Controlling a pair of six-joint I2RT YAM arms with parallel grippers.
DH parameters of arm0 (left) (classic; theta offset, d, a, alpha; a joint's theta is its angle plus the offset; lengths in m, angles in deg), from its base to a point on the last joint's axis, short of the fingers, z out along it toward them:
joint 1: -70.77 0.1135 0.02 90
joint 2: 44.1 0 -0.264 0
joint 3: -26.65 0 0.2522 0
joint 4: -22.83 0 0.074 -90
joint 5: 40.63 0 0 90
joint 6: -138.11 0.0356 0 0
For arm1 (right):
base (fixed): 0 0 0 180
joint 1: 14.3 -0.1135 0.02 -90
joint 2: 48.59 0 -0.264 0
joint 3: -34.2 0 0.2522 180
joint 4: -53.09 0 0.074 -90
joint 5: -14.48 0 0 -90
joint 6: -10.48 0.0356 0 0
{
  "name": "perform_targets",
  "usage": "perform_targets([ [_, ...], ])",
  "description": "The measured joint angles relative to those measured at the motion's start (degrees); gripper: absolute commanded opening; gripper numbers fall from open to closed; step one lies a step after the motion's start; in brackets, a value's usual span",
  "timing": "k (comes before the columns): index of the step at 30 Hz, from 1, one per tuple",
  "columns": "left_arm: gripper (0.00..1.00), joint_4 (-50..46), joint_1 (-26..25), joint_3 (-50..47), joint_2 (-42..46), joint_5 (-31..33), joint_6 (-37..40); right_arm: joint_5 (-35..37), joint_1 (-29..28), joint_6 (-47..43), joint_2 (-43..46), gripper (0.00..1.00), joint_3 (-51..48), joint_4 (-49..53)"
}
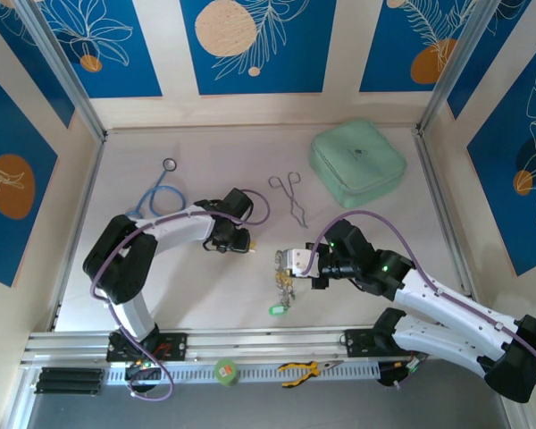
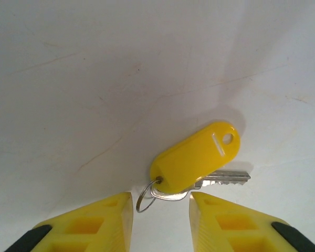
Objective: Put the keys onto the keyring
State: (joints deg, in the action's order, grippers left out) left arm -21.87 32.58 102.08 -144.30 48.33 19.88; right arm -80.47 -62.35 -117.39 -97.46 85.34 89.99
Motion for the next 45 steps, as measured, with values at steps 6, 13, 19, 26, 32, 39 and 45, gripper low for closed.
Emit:
perform_targets([
  [6,0.26,0.02,0.22,0.02,-0.98,0.04,0.02,0.00,-0.11,0.00,0.00,0.00,0.00,0.00],
  [13,0.20,0.04,0.48,0.44,-1.29,0.02,0.09,0.00,-0.28,0.02,0.00,0.00,0.00,0.00],
  [19,0.16,0.07,0.59,0.96,-1.29,0.04,0.26,0.02,-0.37,0.04,0.00,0.00,0.00,0.02],
  [26,0.13,0.04,0.59,1.03,-1.70,0.04,0.70,0.02,-0.37,0.04,0.00,0.00,0.00,0.02],
  [32,0.07,0.04,0.59,1.09,-1.90,0.04,1.33,0.02,-0.37,0.04,0.00,0.00,0.00,0.02],
  [39,0.03,0.04,0.59,1.20,-1.77,0.55,1.81,0.02,-0.37,0.04,0.00,0.00,0.00,0.02],
  [45,0.00,1.88,0.66,0.33,3.61,1.14,3.80,-0.02,-0.37,0.04,0.00,0.00,0.00,0.02],
])
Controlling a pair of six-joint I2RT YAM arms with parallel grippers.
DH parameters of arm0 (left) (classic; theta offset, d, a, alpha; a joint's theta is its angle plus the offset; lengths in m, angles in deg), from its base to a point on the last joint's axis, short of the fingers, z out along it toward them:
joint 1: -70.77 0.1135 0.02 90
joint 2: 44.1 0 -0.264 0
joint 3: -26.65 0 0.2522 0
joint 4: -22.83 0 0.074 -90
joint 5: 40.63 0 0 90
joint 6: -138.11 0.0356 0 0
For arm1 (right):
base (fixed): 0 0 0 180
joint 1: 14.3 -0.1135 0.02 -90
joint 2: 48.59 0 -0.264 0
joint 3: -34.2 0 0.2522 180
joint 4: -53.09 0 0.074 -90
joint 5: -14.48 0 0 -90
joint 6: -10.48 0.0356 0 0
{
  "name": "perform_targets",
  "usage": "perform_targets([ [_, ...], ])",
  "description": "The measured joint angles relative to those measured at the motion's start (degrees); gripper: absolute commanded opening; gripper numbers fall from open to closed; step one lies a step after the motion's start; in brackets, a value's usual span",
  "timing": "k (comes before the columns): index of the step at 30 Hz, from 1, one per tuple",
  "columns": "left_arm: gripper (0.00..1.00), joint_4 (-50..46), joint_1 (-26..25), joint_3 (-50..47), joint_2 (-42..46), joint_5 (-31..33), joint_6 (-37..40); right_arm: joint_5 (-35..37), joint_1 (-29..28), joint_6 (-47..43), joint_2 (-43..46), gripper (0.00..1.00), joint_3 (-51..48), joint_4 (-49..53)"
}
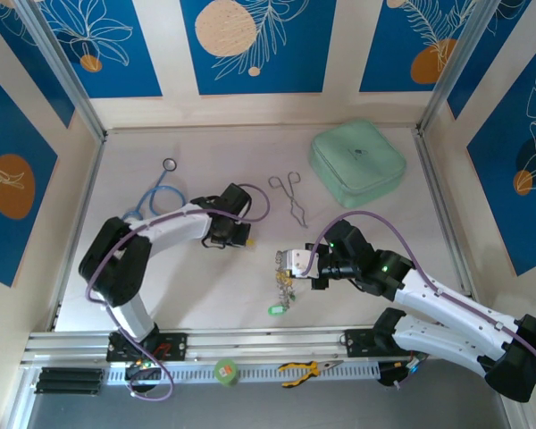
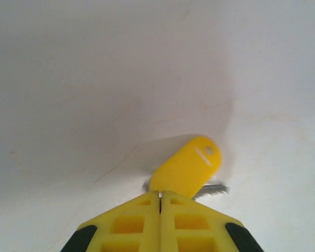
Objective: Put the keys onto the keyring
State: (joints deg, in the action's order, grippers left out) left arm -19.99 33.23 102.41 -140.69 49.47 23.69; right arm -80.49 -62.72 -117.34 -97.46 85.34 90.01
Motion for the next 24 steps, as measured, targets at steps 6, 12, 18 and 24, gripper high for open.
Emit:
perform_targets([
  [6,0.00,8.61,0.04,-6.32,14.27,-1.49,4.92,-1.55,-0.37,1.07,-0.79,0.00,-0.15,-1.84],
  [12,0.00,27.19,0.04,-21.07,31.41,-10.95,17.66,-5.18,-0.31,2.62,-4.11,0.00,-1.55,-7.15],
  [18,0.00,37.13,0.07,-28.96,38.38,-23.43,34.07,-8.68,0.09,2.95,-7.39,0.00,-1.55,-11.19],
  [24,0.00,43.71,0.20,-32.04,40.48,-34.10,47.98,-11.37,0.94,2.71,-9.79,0.00,-1.51,-12.46],
])
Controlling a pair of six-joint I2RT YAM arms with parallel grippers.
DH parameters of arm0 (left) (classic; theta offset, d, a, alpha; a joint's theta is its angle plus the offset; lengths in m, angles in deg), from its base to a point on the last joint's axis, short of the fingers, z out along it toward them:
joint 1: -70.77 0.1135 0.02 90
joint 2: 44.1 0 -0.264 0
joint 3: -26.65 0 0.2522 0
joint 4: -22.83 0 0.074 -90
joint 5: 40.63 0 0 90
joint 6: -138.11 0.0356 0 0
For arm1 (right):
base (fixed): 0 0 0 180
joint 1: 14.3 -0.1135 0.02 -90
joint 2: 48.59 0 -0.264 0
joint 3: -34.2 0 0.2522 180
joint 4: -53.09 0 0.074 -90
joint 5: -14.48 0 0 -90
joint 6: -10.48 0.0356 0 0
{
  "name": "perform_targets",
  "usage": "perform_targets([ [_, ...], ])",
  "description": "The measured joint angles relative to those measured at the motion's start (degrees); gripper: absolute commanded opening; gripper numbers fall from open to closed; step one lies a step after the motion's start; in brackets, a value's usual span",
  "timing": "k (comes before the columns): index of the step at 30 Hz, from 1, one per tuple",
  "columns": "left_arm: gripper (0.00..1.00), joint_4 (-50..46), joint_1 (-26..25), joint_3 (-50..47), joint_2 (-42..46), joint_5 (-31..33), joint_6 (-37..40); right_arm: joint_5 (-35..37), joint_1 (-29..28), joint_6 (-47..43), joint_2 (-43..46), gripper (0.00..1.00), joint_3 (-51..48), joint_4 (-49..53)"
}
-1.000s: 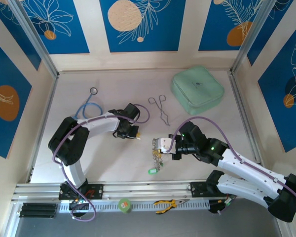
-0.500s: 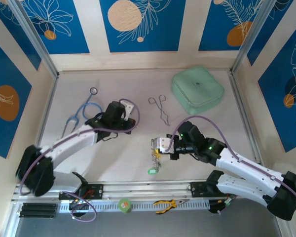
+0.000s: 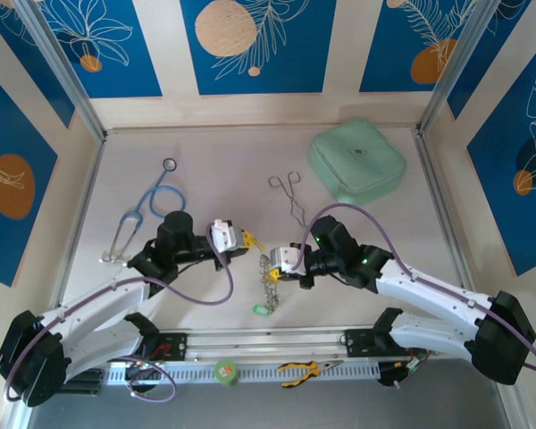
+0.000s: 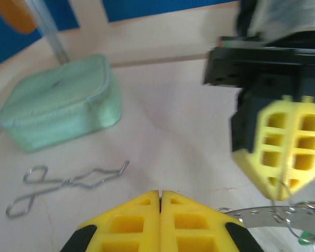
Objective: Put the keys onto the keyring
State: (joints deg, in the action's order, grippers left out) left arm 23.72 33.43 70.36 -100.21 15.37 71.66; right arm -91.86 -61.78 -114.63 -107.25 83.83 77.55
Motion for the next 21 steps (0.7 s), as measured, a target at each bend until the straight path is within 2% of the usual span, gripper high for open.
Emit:
perform_targets([
  [6,0.00,-2.73,0.07,-0.02,1.31,-5.25,14.47,-2.34,1.64,-0.61,-0.48,0.00,0.63,0.04],
  [9,0.00,-4.22,0.07,-0.02,1.20,-6.75,19.28,-3.50,2.16,-1.07,-1.49,0.00,2.10,0.20],
  [21,0.00,-6.40,-0.63,0.17,0.50,-9.07,26.91,-6.82,3.10,-1.95,-3.13,0.00,3.56,0.42],
])
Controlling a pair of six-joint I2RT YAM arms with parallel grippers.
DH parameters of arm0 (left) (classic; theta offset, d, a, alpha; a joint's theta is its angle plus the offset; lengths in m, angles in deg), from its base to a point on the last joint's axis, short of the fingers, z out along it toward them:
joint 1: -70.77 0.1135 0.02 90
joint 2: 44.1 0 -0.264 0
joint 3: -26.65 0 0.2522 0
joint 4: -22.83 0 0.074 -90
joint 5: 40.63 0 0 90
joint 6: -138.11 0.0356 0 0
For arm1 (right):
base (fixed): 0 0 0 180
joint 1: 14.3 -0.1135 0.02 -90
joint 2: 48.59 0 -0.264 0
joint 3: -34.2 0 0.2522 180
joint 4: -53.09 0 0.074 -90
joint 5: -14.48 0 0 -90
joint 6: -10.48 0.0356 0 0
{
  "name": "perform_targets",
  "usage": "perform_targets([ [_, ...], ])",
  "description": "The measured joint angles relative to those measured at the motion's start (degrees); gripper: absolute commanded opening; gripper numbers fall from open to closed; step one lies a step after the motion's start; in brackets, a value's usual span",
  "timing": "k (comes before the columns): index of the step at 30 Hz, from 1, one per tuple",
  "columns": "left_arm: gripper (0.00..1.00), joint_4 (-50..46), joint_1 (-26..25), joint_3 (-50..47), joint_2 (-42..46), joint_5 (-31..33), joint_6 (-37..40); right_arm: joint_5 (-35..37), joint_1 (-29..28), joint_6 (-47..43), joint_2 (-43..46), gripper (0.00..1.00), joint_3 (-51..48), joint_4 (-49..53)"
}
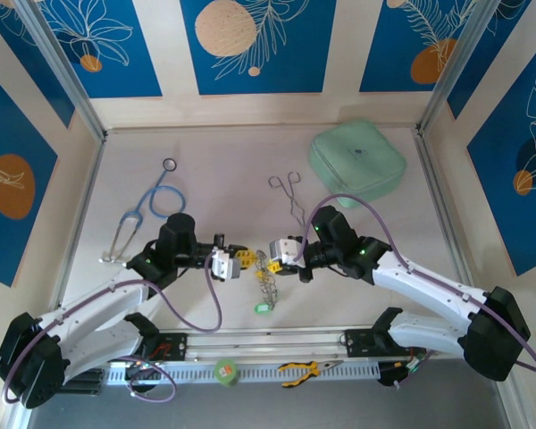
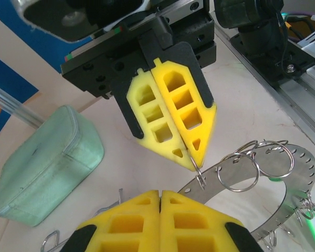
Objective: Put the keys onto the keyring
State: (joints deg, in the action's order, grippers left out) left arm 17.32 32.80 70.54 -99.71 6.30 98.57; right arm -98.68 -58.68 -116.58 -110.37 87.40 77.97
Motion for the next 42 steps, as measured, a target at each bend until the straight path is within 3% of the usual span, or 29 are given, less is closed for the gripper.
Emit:
perform_targets([
  [42,0.00,-6.23,-4.33,1.55,-0.13,2.84,11.02,0.02,-0.11,0.26,-1.44,0.00,0.02,-1.70],
])
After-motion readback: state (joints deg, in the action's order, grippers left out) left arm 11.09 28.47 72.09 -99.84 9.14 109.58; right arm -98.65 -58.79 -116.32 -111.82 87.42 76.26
